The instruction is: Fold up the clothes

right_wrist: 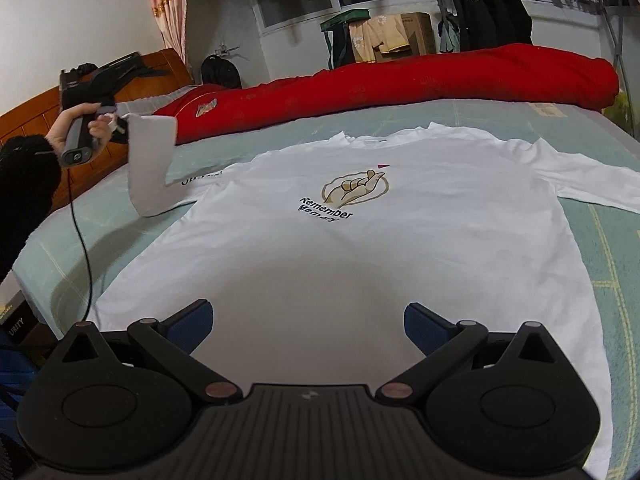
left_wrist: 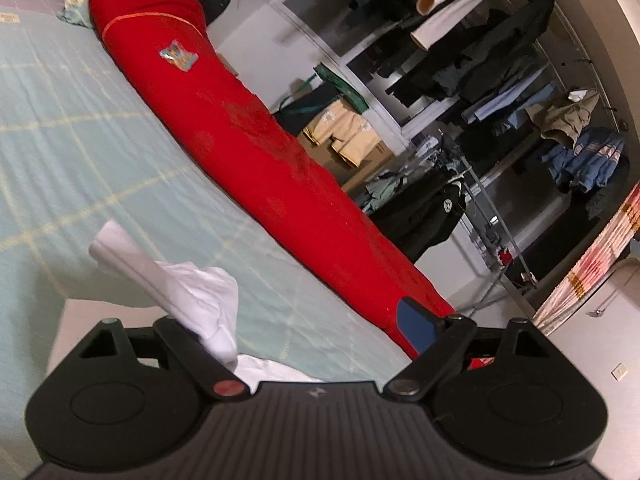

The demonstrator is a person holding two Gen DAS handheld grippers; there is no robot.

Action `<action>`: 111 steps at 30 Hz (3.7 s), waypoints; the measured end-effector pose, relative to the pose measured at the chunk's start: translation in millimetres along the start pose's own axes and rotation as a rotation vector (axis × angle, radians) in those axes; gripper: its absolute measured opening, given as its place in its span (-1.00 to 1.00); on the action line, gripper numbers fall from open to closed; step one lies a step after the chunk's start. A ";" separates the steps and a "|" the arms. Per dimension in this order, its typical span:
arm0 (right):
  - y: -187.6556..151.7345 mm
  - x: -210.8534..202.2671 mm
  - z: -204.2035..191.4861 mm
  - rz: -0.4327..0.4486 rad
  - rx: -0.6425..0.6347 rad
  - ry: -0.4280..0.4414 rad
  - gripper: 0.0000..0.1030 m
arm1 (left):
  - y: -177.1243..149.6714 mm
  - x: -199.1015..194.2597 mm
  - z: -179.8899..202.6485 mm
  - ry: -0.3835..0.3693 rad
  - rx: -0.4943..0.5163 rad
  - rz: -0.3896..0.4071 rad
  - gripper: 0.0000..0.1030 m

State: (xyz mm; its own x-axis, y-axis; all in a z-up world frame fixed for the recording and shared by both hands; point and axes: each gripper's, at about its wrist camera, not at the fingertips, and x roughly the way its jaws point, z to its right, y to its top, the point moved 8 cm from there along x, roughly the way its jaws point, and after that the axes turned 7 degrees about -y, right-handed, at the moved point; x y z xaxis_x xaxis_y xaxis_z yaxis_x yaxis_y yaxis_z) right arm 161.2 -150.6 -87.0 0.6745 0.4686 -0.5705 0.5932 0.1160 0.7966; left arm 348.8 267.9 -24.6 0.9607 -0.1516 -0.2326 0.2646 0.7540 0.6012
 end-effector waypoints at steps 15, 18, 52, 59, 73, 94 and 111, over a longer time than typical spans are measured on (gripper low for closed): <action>0.0 2.3 18.8 0.011 0.058 0.031 1.00 | -33.2 72.4 55.2 -0.045 0.001 -0.083 0.71; -0.9 3.1 23.7 0.014 0.072 0.038 1.00 | -42.7 85.4 64.3 -0.050 0.003 -0.103 0.71; -13.7 6.2 44.8 -0.003 0.094 0.017 1.00 | -212.7 191.6 162.6 -0.094 0.173 -0.322 0.71; -16.4 8.6 42.3 -0.030 0.069 0.011 1.00 | -248.4 196.9 173.4 -0.081 0.257 -0.341 0.71; -19.5 11.4 38.5 -0.052 0.048 -0.002 1.00 | -279.5 202.2 195.7 -0.091 0.354 -0.399 0.71; -22.0 6.9 42.1 -0.053 0.052 -0.011 1.00 | -326.6 210.0 207.0 -0.030 0.635 -0.487 0.71; -26.0 1.3 43.6 -0.051 0.059 -0.024 1.00 | -391.9 199.1 230.1 0.071 1.370 -0.613 0.74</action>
State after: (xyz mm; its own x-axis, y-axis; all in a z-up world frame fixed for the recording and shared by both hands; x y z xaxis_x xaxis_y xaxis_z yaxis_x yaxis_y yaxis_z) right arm 165.8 -191.2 -117.2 0.6528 0.4420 -0.6152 0.6514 0.0872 0.7537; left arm 455.7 -204.9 -130.6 0.6796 -0.1524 -0.7175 0.5234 -0.5845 0.6200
